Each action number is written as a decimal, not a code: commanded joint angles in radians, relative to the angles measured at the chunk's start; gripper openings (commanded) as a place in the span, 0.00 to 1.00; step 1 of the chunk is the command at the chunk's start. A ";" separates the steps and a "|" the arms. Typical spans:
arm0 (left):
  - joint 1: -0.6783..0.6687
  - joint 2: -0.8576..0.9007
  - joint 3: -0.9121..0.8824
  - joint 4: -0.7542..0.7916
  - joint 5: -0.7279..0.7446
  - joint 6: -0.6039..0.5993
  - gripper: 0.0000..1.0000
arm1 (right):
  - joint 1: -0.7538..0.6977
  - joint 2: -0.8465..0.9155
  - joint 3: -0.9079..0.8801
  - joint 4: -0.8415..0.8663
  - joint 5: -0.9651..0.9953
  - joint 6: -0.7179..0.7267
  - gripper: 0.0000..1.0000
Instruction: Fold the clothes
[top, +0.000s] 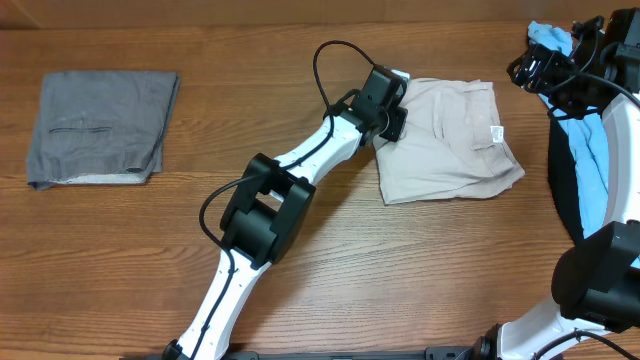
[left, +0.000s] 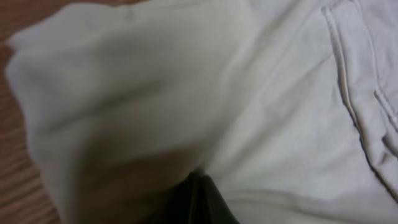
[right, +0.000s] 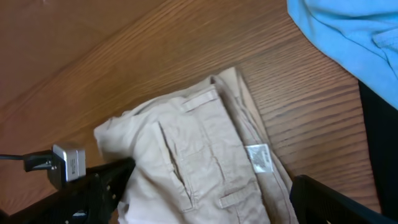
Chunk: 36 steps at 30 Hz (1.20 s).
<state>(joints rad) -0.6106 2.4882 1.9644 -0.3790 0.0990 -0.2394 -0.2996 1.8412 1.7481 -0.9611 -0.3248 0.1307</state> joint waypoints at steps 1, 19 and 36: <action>0.031 0.015 -0.044 -0.177 -0.066 -0.066 0.04 | 0.002 0.001 0.005 0.005 0.010 -0.001 1.00; 0.143 -0.372 -0.044 -0.446 0.097 -0.194 0.05 | 0.002 0.001 0.005 0.005 0.010 -0.001 1.00; 0.124 -0.388 -0.045 -0.292 0.114 0.328 0.25 | 0.003 0.001 0.005 -0.051 -0.216 0.221 1.00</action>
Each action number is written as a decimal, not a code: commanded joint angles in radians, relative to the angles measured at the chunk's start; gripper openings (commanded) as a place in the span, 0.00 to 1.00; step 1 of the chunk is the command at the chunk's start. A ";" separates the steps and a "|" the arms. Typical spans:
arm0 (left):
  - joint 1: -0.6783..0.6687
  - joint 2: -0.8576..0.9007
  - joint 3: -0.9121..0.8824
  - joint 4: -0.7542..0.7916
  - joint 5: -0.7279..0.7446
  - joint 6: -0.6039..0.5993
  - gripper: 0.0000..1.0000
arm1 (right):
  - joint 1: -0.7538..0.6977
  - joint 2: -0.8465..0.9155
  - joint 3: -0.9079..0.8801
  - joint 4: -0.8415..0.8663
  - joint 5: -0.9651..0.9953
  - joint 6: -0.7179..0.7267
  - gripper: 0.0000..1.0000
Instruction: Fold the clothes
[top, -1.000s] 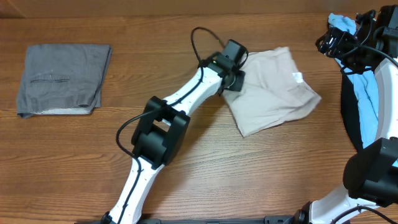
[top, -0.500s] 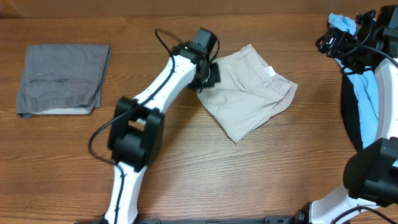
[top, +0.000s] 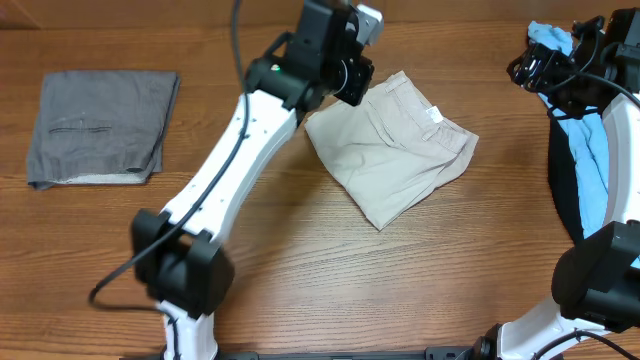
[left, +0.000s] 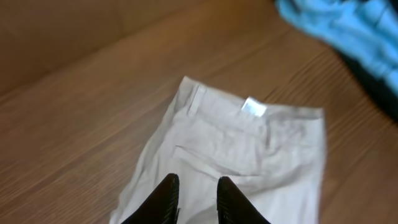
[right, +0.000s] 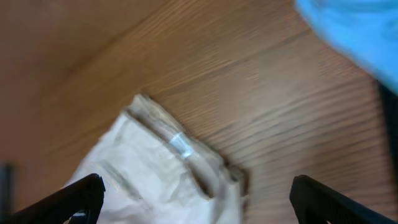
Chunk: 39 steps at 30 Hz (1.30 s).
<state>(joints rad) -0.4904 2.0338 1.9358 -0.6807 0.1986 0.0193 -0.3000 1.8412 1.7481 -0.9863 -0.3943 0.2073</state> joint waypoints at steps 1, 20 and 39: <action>0.004 0.082 -0.016 0.014 0.023 0.064 0.25 | 0.003 0.001 0.005 -0.081 -0.179 0.153 1.00; -0.010 0.317 -0.016 0.292 0.187 -0.125 0.16 | 0.199 0.002 -0.311 -0.015 0.049 0.165 0.04; -0.016 0.471 -0.008 0.536 0.245 -0.184 0.18 | 0.205 -0.002 -0.632 0.426 0.237 0.211 0.04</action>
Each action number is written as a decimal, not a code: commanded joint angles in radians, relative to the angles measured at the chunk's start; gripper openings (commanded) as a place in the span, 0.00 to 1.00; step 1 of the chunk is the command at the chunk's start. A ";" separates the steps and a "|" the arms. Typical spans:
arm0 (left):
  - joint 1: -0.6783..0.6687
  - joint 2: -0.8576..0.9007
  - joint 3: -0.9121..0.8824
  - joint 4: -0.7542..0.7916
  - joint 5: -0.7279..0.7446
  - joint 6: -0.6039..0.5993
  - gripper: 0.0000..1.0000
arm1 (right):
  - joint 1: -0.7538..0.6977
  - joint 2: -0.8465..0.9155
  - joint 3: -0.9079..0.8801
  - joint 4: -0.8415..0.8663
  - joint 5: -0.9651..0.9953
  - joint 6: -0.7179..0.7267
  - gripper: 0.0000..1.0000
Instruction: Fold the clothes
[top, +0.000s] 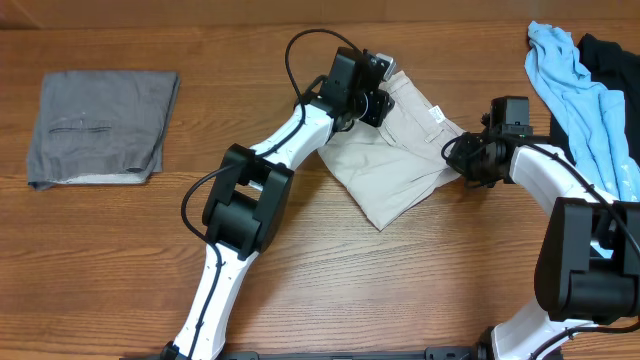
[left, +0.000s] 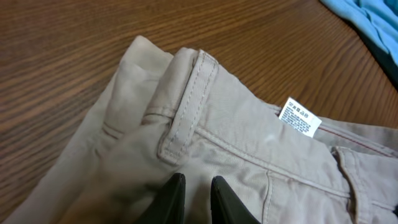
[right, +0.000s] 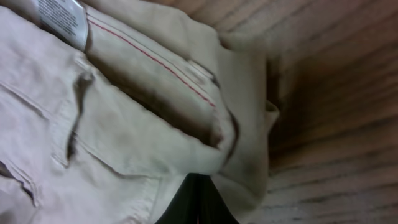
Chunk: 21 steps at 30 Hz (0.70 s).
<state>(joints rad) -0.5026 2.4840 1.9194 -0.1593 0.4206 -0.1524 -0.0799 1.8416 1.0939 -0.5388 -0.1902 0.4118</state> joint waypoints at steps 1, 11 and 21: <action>-0.003 0.019 0.022 0.022 0.026 -0.012 0.17 | -0.015 -0.003 0.035 -0.036 0.032 0.004 0.04; -0.001 0.018 0.233 -0.051 0.078 -0.009 0.17 | -0.015 -0.003 0.269 -0.288 -0.152 -0.082 0.04; -0.002 0.049 0.235 -0.072 -0.032 0.037 0.17 | -0.012 0.001 0.170 -0.122 -0.155 -0.045 0.04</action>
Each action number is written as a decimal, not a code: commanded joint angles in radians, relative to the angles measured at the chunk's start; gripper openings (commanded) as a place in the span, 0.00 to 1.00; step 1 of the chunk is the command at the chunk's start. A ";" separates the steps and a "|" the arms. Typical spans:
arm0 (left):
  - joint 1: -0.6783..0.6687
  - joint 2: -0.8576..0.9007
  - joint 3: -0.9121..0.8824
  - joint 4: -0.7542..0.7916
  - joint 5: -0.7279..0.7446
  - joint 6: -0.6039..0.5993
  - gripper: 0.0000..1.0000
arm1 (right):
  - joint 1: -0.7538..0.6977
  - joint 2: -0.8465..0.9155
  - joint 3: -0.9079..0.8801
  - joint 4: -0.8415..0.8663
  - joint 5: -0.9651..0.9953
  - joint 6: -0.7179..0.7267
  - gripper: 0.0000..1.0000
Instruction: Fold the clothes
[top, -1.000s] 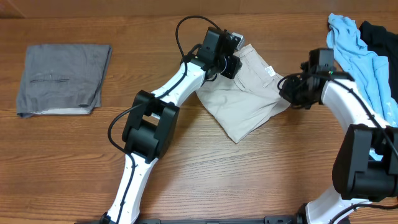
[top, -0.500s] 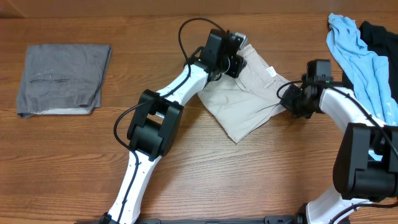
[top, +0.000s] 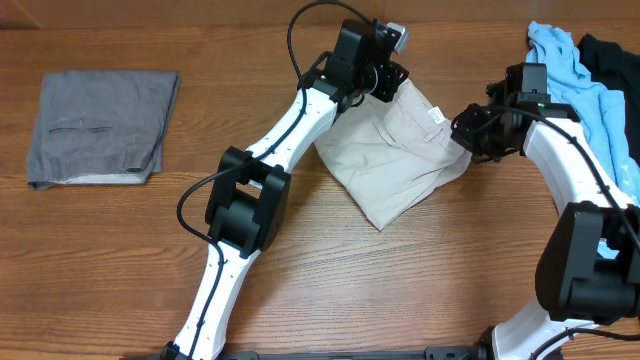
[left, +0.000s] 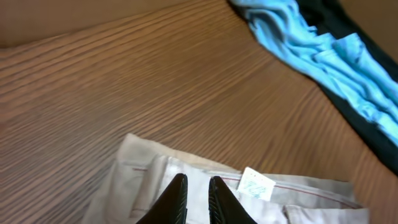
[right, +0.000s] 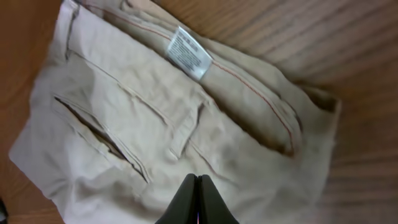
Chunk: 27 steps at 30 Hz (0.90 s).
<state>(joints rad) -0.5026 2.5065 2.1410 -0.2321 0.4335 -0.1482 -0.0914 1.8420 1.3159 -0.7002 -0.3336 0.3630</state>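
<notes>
Folded beige shorts (top: 395, 165) lie diagonally at the table's middle back, with a white label (top: 436, 116) near their top edge. My left gripper (top: 388, 88) hovers over their top corner. In the left wrist view its fingers (left: 177, 200) stand a narrow gap apart above the waistband (left: 155, 177), with nothing between them. My right gripper (top: 468, 132) is at the shorts' right corner. In the right wrist view it (right: 198, 186) is shut with its fingers touching, above the cloth (right: 143, 112).
A folded grey garment (top: 100, 125) lies at the far left. A crumpled blue garment (top: 585, 95) and a black one (top: 612, 55) lie at the far right edge, behind the right arm. The wooden table's front half (top: 400, 290) is bare.
My left gripper has risen off the waistband and now sees more of the table and the blue garment. My right gripper has backed away from the shorts' right edge. The shorts lie as before.
The shorts lay square with my left gripper at their left edge and the right arm far right. Then they lay turned diagonal and further left, with the left arm high above. Then both grippers were down on the shorts' edges. Now both are lifted off.
</notes>
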 joint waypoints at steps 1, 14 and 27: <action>-0.002 0.038 0.013 0.003 -0.048 0.033 0.16 | 0.000 0.000 -0.073 0.069 -0.011 0.009 0.04; 0.000 0.171 0.013 0.002 -0.090 0.037 0.16 | 0.000 0.002 -0.352 0.399 0.152 0.035 0.04; 0.060 0.044 0.216 -0.011 -0.140 0.055 0.11 | 0.002 -0.002 -0.229 0.359 0.197 0.031 0.11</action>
<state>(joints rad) -0.4915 2.6343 2.2383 -0.2226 0.3428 -0.1120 -0.0761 1.8328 1.0065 -0.3004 -0.1986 0.3931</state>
